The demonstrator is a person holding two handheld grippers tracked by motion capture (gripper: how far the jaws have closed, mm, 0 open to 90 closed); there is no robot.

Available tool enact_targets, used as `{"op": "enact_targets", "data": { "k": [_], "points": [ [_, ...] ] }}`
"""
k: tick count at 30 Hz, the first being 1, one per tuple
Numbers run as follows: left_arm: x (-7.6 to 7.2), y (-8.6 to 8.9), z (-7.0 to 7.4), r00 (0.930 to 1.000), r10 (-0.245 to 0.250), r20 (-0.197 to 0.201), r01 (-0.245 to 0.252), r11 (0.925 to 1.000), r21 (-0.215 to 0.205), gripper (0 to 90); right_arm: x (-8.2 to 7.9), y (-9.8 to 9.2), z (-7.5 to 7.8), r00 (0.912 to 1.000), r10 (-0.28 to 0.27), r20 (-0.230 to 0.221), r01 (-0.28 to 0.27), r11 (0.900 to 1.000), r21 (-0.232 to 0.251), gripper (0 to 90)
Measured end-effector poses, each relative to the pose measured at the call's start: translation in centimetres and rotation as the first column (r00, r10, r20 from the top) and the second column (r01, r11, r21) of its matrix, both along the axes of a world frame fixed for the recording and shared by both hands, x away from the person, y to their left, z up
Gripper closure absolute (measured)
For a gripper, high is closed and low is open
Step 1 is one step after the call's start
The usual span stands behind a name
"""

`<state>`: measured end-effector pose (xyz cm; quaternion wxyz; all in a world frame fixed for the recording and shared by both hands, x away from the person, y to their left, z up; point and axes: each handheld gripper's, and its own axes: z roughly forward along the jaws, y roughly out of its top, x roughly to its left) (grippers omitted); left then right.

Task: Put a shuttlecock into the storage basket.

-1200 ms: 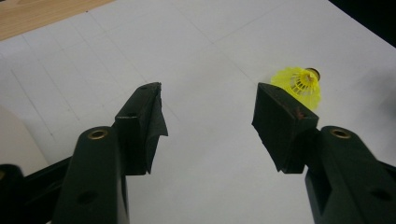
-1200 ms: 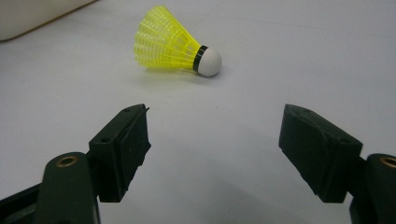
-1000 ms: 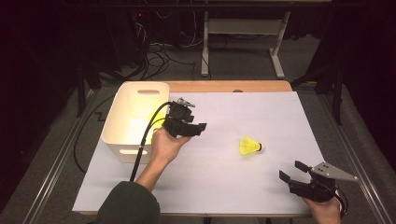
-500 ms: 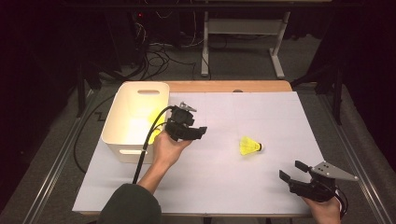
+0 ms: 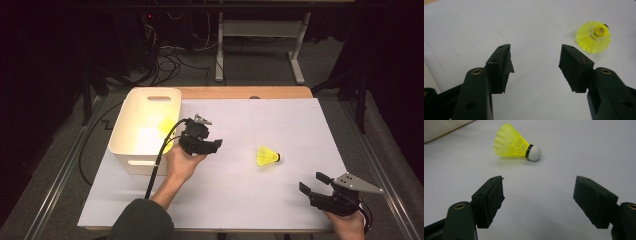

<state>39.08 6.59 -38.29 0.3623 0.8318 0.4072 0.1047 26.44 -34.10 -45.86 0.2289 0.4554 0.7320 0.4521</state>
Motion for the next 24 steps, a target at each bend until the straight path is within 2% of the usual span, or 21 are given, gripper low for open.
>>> {"op": "enact_targets", "data": {
  "k": [11, 18, 24],
  "points": [
    [-0.2, 0.3, -0.8, 0.9999, 0.008, -0.007, -0.008, 0.9999, -0.010, 43.4, 0.0, -0.1, 0.0, 1.0000, -0.009, 0.003, 0.009, 1.000, 0.005, 24.8],
    [-0.1, -0.3, -1.3, 0.9999, 0.016, -0.001, -0.016, 0.9998, 0.014, 43.5, 0.1, 0.0, 0.0, 1.0000, -0.006, 0.001, 0.006, 1.000, 0.005, 24.8],
    [-0.3, -0.5, -2.0, 0.9999, 0.006, -0.008, -0.006, 0.9999, 0.014, 43.8, 0.0, -0.1, 0.0, 0.9999, -0.011, 0.002, 0.011, 1.000, 0.008, 24.7]
  ]
}}
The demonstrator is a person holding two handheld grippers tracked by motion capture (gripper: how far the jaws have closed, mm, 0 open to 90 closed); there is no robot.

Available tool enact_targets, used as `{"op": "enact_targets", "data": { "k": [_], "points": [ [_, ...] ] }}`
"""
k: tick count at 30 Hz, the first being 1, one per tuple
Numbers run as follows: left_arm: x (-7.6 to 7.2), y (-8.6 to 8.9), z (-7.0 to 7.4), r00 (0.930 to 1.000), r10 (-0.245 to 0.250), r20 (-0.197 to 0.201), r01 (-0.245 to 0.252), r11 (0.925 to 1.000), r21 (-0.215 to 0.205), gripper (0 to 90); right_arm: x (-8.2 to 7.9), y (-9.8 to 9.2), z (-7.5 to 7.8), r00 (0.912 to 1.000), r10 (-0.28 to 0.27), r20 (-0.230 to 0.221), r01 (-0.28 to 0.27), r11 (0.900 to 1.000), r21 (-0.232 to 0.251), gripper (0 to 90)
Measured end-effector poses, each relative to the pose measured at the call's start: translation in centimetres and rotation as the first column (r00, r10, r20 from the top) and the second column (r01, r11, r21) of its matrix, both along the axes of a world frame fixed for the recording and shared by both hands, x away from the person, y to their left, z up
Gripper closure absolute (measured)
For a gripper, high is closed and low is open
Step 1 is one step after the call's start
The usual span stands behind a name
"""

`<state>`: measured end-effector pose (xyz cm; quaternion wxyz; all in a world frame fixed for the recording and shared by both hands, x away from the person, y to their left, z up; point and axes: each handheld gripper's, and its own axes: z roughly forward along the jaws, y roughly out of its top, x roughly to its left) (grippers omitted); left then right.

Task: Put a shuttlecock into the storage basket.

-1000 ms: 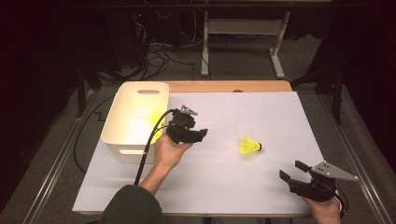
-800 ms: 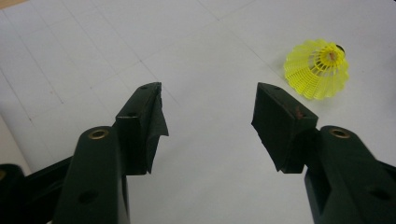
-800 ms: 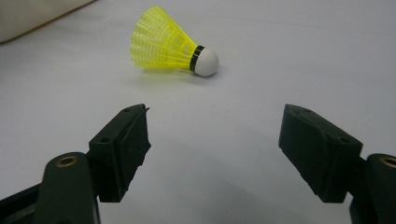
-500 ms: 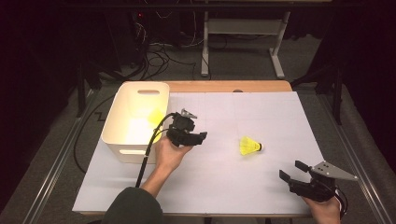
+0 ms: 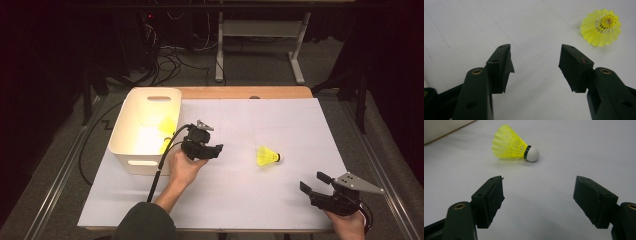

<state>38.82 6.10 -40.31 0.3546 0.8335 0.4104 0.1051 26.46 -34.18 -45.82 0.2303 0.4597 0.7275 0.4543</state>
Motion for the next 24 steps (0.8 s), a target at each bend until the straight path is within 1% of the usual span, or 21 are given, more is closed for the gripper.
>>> {"op": "enact_targets", "data": {
  "k": [2, 4, 7, 11, 15, 17, 22, 24],
  "points": [
    [-0.1, 0.0, -0.3, 1.0000, -0.001, -0.003, 0.001, 1.0000, -0.001, 44.2, 0.0, 0.0, 0.0, 1.0000, 0.004, -0.003, -0.004, 1.000, -0.005, 24.6],
    [-0.1, 0.1, -0.7, 0.9999, -0.007, -0.013, 0.006, 0.9999, -0.015, 44.5, 0.0, 0.1, 0.0, 1.0000, 0.009, 0.001, -0.009, 1.000, -0.005, 24.6],
    [-0.1, 0.1, -1.2, 0.9997, -0.014, -0.019, 0.014, 0.9998, -0.011, 44.5, -0.1, 0.1, 0.0, 0.9999, 0.013, 0.001, -0.013, 1.000, -0.003, 24.6],
    [-0.2, -0.1, -1.7, 0.9993, -0.024, -0.027, 0.024, 0.9996, -0.017, 44.7, -0.1, 0.1, 0.1, 0.9999, 0.016, 0.005, -0.016, 1.000, -0.002, 24.6],
    [-0.1, -0.3, -2.0, 0.9989, -0.034, -0.032, 0.033, 0.9994, -0.009, 44.7, -0.1, 0.0, 0.1, 1.0000, 0.008, 0.005, -0.008, 1.000, 0.014, 23.8],
    [-0.1, -0.3, -2.2, 0.9988, -0.035, -0.035, 0.034, 0.9994, -0.005, 44.7, -0.2, 0.0, 0.1, 1.0000, 0.007, 0.005, -0.008, 1.000, 0.016, 23.7],
    [-0.3, 0.1, -2.7, 0.9989, -0.026, -0.040, 0.025, 0.9996, -0.013, 44.5, -0.1, 0.0, 0.2, 0.9999, 0.010, 0.011, -0.010, 1.000, 0.015, 23.7],
    [-0.4, 0.3, -2.9, 0.9988, -0.026, -0.041, 0.025, 0.9995, -0.016, 44.3, -0.1, -0.1, 0.2, 0.9999, 0.010, 0.013, -0.011, 1.000, 0.023, 24.4]
  ]
}}
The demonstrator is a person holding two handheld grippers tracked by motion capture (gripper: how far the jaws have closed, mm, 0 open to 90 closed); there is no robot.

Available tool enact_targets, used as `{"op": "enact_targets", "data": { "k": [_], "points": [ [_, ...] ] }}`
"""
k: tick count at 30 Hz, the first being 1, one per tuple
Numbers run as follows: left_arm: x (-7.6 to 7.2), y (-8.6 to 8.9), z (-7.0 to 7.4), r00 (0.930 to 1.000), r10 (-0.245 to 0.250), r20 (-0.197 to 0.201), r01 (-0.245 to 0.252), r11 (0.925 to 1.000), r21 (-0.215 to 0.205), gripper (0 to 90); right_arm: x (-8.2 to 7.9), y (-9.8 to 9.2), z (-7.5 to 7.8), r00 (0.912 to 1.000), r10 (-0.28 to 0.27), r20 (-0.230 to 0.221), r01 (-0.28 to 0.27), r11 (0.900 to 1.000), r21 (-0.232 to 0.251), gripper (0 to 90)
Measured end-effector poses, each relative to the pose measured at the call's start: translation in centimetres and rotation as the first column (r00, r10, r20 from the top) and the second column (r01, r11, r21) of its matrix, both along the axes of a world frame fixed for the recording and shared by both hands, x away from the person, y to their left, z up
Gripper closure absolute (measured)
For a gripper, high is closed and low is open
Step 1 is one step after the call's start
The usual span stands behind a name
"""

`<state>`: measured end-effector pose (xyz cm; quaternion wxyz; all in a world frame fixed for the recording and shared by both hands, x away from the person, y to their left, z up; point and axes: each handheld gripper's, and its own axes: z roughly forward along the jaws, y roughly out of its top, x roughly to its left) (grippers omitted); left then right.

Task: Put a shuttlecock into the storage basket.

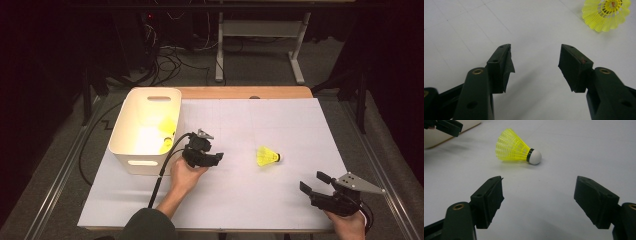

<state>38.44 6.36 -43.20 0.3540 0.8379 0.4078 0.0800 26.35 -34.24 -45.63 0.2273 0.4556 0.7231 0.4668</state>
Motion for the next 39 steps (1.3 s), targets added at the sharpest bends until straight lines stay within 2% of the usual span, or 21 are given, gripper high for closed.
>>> {"op": "enact_targets", "data": {
  "k": [4, 9, 17, 23, 27, 39],
  "points": [
    [-0.2, 0.2, -0.2, 1.0000, -0.002, 0.007, 0.002, 1.0000, 0.010, 44.2, 0.1, 0.0, 0.0, 1.0000, -0.003, -0.003, 0.003, 1.000, 0.005, 24.3],
    [-0.1, 0.5, -0.4, 1.0000, -0.004, 0.006, 0.004, 1.0000, -0.002, 44.0, 0.4, 0.3, 0.1, 1.0000, -0.004, -0.008, 0.004, 1.000, -0.006, 24.4],
    [-0.2, 0.7, -0.8, 1.0000, 0.006, -0.007, -0.006, 0.9999, 0.009, 44.3, 1.0, 1.2, 0.4, 0.9993, 0.026, -0.027, -0.026, 0.999, -0.024, 26.3],
    [-0.2, 0.7, -0.9, 0.9999, 0.011, -0.011, -0.011, 0.9999, 0.001, 44.2, 1.8, 2.3, 1.1, 0.9979, 0.056, -0.033, -0.057, 0.998, -0.021, 26.9],
    [-0.3, 0.8, -1.0, 0.9999, 0.010, -0.009, -0.010, 0.9999, 0.010, 44.2, 2.4, 2.9, 1.4, 0.9971, 0.064, -0.043, -0.064, 0.998, -0.014, 27.9],
    [-0.5, 0.8, -1.2, 0.9999, 0.001, -0.012, 0.000, 0.9999, 0.017, 43.9, 4.0, 5.4, 1.9, 0.9919, 0.098, -0.082, -0.101, 0.994, -0.033, 32.8]
  ]
}}
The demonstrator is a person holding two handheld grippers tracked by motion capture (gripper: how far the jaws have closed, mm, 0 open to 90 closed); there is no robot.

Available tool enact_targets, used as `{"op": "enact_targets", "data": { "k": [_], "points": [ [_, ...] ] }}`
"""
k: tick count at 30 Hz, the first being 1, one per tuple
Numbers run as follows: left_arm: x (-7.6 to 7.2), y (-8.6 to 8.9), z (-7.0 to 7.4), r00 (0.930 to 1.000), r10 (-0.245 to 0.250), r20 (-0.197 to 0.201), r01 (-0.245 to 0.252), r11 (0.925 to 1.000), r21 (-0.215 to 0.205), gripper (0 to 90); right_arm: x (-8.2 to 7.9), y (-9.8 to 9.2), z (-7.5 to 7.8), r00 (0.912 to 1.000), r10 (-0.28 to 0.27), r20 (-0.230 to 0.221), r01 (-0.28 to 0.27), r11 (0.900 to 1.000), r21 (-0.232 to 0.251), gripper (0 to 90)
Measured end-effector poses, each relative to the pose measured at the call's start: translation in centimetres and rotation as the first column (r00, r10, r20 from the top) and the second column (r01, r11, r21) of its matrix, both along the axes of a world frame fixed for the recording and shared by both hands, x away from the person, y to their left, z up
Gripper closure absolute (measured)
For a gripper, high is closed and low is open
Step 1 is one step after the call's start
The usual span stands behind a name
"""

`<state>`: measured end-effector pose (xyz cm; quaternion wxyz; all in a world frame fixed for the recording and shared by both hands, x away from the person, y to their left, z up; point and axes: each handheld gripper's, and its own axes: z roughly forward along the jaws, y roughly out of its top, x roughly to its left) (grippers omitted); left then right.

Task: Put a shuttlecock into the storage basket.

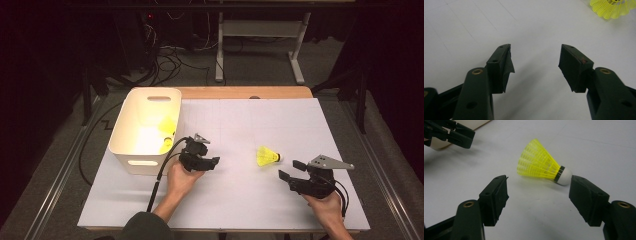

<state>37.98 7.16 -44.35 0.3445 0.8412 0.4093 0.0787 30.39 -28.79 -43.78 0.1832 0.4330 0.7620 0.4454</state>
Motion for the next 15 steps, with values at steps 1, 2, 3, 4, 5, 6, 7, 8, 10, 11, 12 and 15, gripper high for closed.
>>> {"op": "enact_targets", "data": {
  "k": [1, 2, 3, 4, 5, 6, 7, 8, 10, 11, 12, 15],
  "points": [
    [0.0, 0.0, 0.0, 1.0000, 0.000, -0.001, 0.000, 1.0000, 0.000, 43.9, 0.1, 0.2, 0.1, 1.0000, 0.005, 0.002, -0.005, 1.000, -0.007, 33.2],
    [-0.1, 0.0, 0.1, 1.0000, -0.001, 0.000, 0.001, 1.0000, -0.001, 43.9, 0.2, 0.5, 0.1, 1.0000, 0.007, -0.001, -0.007, 1.000, -0.008, 33.4],
    [-0.1, 0.0, 0.1, 1.0000, 0.000, 0.004, 0.000, 1.0000, -0.002, 43.9, 0.3, 0.7, 0.1, 0.9999, 0.010, -0.006, -0.010, 1.000, -0.009, 33.6],
    [-0.1, 0.1, 0.1, 1.0000, -0.001, 0.003, 0.001, 1.0000, -0.001, 43.9, 0.5, 0.8, 0.1, 0.9999, 0.013, -0.007, -0.013, 1.000, -0.009, 34.0],
    [-0.1, 0.1, 0.1, 1.0000, -0.002, 0.002, 0.002, 1.0000, -0.001, 43.8, 0.7, 1.0, 0.1, 0.9999, 0.011, -0.010, -0.011, 1.000, -0.011, 34.3],
    [-0.1, 0.1, 0.0, 1.0000, -0.002, 0.001, 0.002, 1.0000, -0.003, 43.7, 0.8, 1.1, 0.2, 0.9999, 0.010, -0.013, -0.011, 1.000, -0.012, 34.8],
    [-0.1, 0.2, 0.0, 1.0000, -0.005, -0.002, 0.005, 1.0000, -0.001, 43.6, 0.9, 1.2, 0.2, 0.9998, 0.010, -0.017, -0.011, 1.000, -0.011, 34.9],
    [-0.1, 0.2, 0.0, 1.0000, -0.004, -0.004, 0.004, 1.0000, -0.002, 43.4, 1.1, 1.3, 0.2, 0.9997, 0.011, -0.019, -0.012, 1.000, -0.014, 35.2],
    [-0.1, 0.2, -0.1, 1.0000, -0.002, -0.004, 0.002, 1.0000, -0.001, 42.9, 1.3, 1.5, 0.2, 0.9995, 0.010, -0.029, -0.010, 1.000, -0.015, 35.8],
    [-0.1, 0.2, -0.1, 1.0000, 0.000, -0.002, 0.000, 1.0000, -0.005, 42.8, 1.4, 1.6, 0.2, 0.9994, 0.011, -0.032, -0.012, 1.000, -0.016, 36.4],
    [-0.2, 0.3, -0.2, 1.0000, 0.001, -0.005, -0.001, 1.0000, -0.005, 42.7, 1.6, 1.7, 0.2, 0.9992, 0.013, -0.037, -0.013, 1.000, -0.018, 37.0],
    [-0.2, 0.3, -0.3, 1.0000, 0.004, -0.007, -0.004, 1.0000, -0.004, 42.4, 2.2, 1.9, 0.2, 0.9985, 0.014, -0.054, -0.015, 1.000, -0.025, 38.7]
  ]
}}
